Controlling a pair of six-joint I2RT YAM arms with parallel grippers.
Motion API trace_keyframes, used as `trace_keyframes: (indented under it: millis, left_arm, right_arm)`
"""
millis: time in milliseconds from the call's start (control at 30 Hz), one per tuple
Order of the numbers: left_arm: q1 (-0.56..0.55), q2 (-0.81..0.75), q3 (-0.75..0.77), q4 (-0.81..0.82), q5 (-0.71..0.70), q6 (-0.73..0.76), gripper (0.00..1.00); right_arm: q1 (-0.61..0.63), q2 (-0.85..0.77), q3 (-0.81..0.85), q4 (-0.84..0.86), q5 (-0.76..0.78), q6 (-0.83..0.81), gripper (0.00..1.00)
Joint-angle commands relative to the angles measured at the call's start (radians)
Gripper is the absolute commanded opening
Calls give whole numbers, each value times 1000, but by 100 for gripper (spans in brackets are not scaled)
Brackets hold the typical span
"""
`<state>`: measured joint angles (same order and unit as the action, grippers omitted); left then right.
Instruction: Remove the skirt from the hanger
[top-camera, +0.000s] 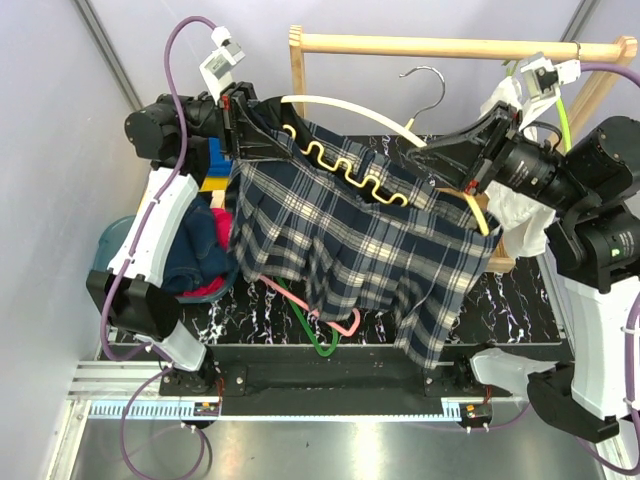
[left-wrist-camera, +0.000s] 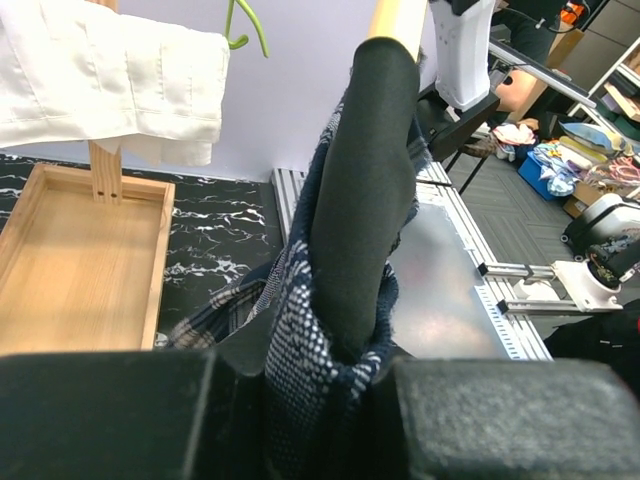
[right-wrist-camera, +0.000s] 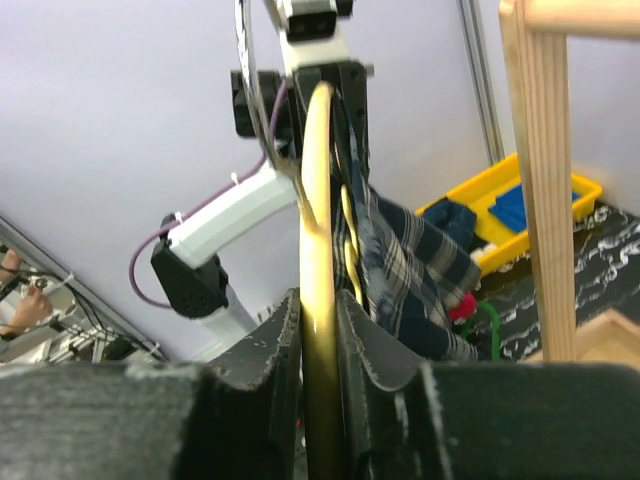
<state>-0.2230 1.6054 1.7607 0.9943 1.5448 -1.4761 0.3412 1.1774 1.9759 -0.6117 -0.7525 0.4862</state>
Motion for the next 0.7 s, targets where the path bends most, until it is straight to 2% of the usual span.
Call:
trace_keyframes:
  millis: [0, 33, 167, 200, 267, 300, 333, 367, 500, 633, 667]
  left_arm:
    - [-65, -9, 43, -78, 35, 92, 0]
    - [-70, -9, 39, -80, 37, 94, 0]
    - [-79, -6, 25, -97, 37, 102, 0]
    - [-81, -5, 26, -105, 37, 108, 0]
    - [-82, -2, 32, -109, 34, 111, 0]
    - [-82, -1, 37, -114, 34, 115, 0]
    - [-82, -4, 39, -118, 34, 117, 0]
    - [-82, -4, 40, -118, 34, 119, 0]
    - [-72, -16, 28, -135, 29, 132, 0]
    - [-53, -21, 31, -137, 25, 129, 0]
    - [-50, -22, 36, -137, 21, 129, 0]
  right_arm:
    - [-2, 59, -16, 273, 38, 86, 26]
    - [-2, 65, -12, 276, 38, 83, 27]
    - [-1, 65, -18, 276, 50, 60, 45]
    - [-1, 65, -25, 276, 50, 58, 44]
    - [-1, 61, -26, 262, 50, 48, 36]
    - [-1, 59, -29, 254, 50, 46, 21]
    - [-1, 56, -28, 235, 51, 39, 14]
    - [-2, 54, -22, 224, 53, 34, 12]
    - [-1, 36, -26, 170, 41, 3, 49]
    - [-1, 30, -6, 87, 13, -50, 66]
    - [-1, 33, 7, 66, 12, -61, 66]
